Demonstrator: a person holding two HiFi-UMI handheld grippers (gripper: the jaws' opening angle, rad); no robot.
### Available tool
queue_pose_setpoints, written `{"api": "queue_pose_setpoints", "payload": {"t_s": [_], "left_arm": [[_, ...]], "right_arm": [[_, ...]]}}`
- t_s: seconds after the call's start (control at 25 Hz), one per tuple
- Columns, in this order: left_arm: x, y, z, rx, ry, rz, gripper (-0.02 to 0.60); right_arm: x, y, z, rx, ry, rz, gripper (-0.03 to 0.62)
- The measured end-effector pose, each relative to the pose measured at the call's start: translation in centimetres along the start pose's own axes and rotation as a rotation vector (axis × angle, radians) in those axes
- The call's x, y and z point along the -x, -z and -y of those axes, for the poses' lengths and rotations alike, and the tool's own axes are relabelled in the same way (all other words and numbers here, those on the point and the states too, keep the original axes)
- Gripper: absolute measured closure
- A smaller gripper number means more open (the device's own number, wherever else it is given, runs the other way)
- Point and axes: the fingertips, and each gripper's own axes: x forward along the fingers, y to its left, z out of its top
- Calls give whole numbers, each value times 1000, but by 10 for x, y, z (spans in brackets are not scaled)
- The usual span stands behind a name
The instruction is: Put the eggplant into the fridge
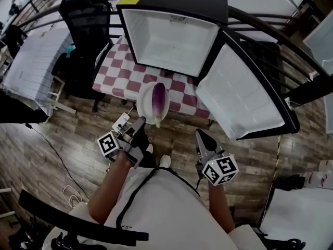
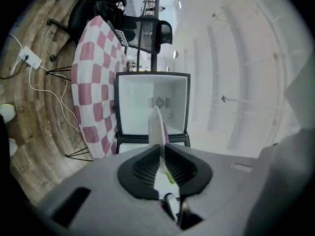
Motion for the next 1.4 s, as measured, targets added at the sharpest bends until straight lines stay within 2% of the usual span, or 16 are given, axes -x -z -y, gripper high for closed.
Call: {"api": "queue_pose_setpoints", "payload": {"t_s": [0.48, 0.96, 1.4], "left_arm": [[-20, -4, -9, 14, -8, -21, 545], [-50, -37, -12, 18, -4, -55, 545], [-95, -74, -17, 27, -8, -78, 545]], "right_arm": [[-9, 0, 9, 2, 10, -15, 588], [-50, -15, 11, 9, 10, -11, 588], [-98, -33, 35, 8, 21, -20, 588]]}}
